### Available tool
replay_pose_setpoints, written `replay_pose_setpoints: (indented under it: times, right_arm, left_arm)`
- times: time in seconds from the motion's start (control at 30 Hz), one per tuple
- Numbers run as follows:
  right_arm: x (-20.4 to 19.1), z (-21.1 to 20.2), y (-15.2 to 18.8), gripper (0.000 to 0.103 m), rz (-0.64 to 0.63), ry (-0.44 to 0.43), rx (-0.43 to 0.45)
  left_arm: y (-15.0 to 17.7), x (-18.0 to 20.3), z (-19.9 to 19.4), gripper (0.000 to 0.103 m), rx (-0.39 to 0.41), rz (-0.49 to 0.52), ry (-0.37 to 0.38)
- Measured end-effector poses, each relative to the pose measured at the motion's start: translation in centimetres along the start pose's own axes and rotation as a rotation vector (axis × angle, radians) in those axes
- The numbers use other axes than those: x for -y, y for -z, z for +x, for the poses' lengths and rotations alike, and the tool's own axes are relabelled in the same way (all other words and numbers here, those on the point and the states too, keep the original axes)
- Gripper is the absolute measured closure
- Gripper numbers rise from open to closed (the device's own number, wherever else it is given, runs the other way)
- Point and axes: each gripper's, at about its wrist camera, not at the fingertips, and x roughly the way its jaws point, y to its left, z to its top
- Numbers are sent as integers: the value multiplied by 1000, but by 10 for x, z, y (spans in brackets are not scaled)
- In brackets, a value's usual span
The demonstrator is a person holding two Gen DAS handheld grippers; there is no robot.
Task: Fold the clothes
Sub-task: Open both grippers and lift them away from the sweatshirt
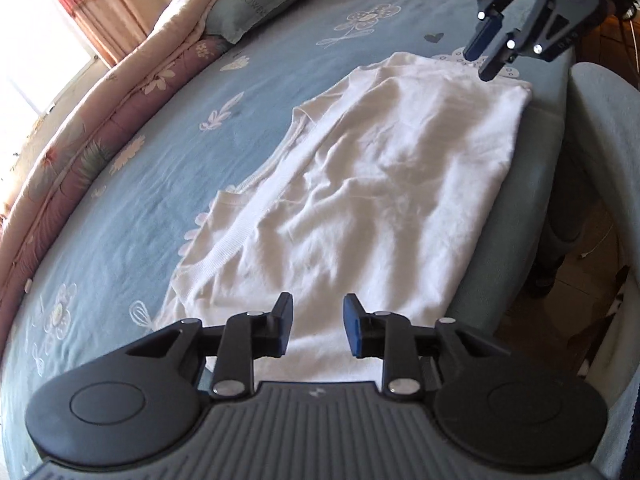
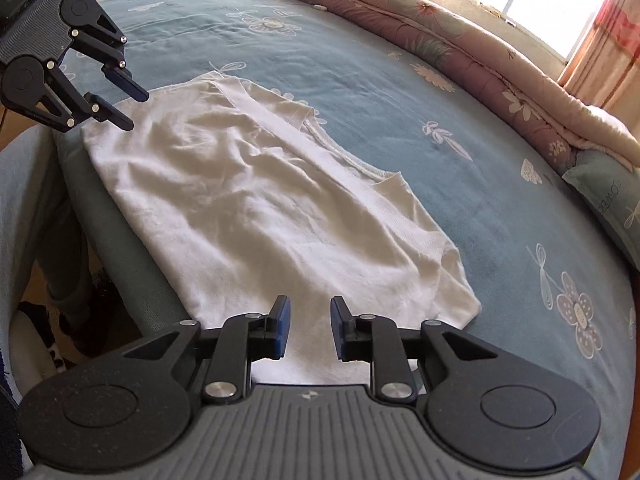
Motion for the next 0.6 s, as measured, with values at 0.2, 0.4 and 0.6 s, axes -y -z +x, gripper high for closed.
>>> replay_pose_setpoints:
  times: [0.2,0.4,0.6]
  right_arm:
    - [4,29,39,70,136,-17,-60]
    - [30,9,16,63,304,-35,110]
    - [36,39,-39,56,396,-76,252]
  left_arm:
    - [25,-36,23,70,-38,-279,89]
    - [0,-72,10,63,135,-416,130]
    - [-31,-77,52,61,173,-465,172]
